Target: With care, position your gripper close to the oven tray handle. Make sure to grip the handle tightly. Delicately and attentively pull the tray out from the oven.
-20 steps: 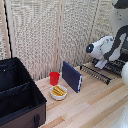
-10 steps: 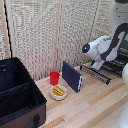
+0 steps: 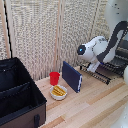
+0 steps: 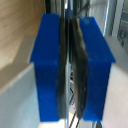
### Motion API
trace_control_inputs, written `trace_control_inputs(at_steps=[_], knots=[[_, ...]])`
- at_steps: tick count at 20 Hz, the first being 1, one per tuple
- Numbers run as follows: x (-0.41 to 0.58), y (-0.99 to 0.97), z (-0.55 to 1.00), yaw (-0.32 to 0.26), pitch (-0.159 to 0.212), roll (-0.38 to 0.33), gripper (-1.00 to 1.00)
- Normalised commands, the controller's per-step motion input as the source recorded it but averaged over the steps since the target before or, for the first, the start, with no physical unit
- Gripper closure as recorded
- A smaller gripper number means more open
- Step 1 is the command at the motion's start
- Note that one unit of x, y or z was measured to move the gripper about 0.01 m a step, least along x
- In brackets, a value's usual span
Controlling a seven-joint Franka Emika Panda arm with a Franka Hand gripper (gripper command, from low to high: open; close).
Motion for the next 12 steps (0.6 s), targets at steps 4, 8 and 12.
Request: trace_control_inputs(at_steps=[4, 8, 12], knots=[[0.006, 0.06, 0.14, 0.002, 0.033, -0.032, -1.00], [0.092, 0.00, 0.32, 0.000, 0.051, 0.000, -1.00], [0.116, 0.00, 0.29, 0.002, 0.031, 0.010, -1.00]])
